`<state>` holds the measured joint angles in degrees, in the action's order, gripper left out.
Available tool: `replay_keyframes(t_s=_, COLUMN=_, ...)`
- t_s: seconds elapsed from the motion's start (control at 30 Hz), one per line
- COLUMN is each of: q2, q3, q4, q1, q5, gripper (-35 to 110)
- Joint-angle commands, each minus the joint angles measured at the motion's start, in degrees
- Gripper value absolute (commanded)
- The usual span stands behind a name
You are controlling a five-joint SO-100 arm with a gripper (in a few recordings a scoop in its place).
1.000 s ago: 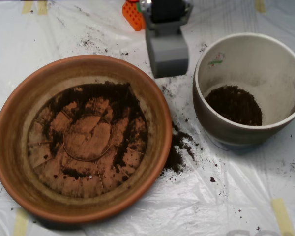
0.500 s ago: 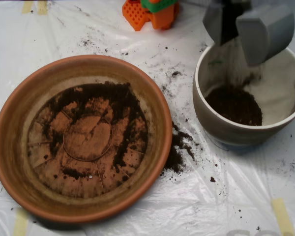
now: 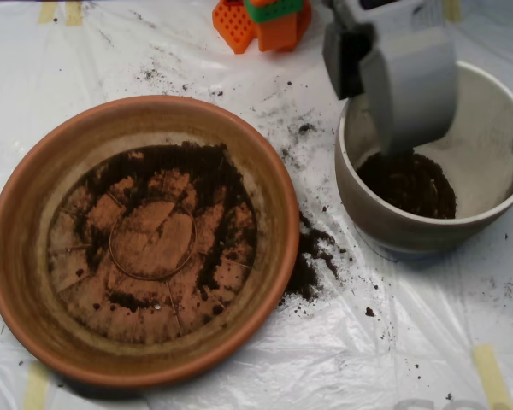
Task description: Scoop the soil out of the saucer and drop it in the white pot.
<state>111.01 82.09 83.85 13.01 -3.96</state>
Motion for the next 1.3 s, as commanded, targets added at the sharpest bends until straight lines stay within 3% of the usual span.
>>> replay_keyframes(t_s=0.0, q2=3.2, q3=-4.7, q4=0.8, q1=-9.7, q5=-2.5, gripper=35)
replay_keyframes(t_s=0.1, q2=3.1, q3=0.5, q4=-1.1, q1=-18.7, q5=-2.7, gripper=29)
replay_keyframes(t_s=0.47, q2=7.9, q3=31.0, q4=-16.7, q1=-42.6, q5=-5.2, gripper=36)
replay_keyframes(t_s=0.93, q2=6.5, q3=45.2, q4=-32.3, q1=-53.5, q5=-8.4, gripper=35)
replay_keyframes(t_s=1.27, q2=-6.4, q3=42.0, q4=-37.4, q1=-58.9, q5=-6.0, gripper=33)
